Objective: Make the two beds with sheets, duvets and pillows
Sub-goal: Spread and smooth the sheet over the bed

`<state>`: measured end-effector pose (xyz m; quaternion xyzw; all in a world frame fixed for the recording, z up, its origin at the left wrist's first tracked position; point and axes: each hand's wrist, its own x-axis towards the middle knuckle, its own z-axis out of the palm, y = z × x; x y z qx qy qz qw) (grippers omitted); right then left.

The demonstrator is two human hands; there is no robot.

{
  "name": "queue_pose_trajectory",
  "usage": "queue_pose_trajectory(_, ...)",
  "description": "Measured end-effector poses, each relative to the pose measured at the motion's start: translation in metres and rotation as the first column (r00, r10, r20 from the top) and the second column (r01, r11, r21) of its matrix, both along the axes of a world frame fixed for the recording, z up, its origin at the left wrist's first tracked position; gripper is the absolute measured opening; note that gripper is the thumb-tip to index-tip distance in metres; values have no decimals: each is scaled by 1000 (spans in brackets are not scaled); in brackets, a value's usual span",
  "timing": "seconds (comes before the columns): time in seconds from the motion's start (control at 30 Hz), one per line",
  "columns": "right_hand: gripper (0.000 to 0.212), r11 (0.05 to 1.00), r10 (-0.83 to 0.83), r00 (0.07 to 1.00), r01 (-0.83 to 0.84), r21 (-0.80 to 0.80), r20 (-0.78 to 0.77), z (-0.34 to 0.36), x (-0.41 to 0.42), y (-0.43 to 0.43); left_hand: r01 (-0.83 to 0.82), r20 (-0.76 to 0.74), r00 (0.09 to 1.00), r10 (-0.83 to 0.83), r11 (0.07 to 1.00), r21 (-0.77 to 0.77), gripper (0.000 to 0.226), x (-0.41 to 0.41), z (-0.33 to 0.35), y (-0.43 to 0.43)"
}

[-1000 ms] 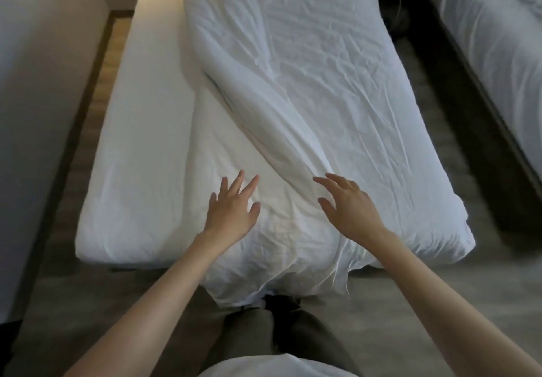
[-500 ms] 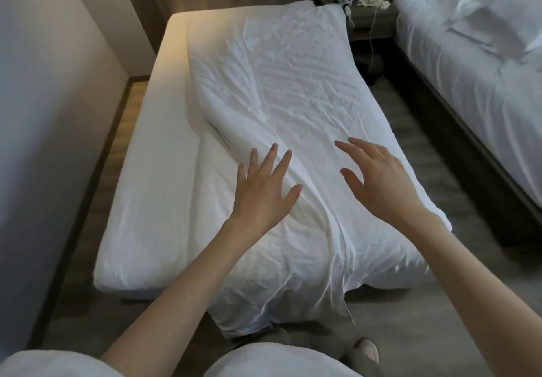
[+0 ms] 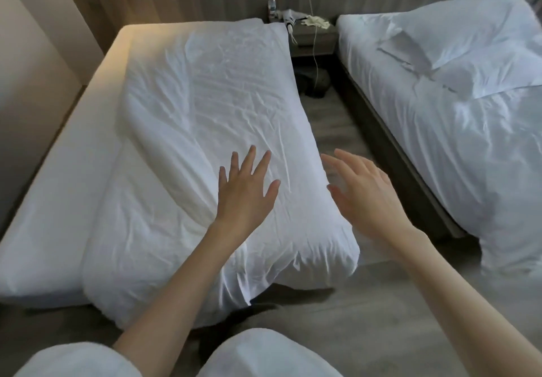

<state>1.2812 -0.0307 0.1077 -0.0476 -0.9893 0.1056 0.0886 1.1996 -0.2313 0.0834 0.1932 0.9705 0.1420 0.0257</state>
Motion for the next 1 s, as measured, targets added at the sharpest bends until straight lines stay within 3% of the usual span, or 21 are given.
queue_pose_trajectory(0.4, 56, 998, 11, 1000, -10, 66, -21, -4, -16, 212, 28, -32, 999, -30, 998, -51, 60, -33, 2, 202)
queue_pose_trajectory(0.77, 55, 994, 91, 995, -89, 63, -30, -1, -114, 427, -21, -58, 998, 22, 1000, 15, 59, -128, 13, 430)
queue_pose_trajectory(1.0, 52, 985, 171, 983, -170, 20, -69, 6, -206, 531, -71, -117, 991, 68, 997, -28, 57, -190, 17, 520)
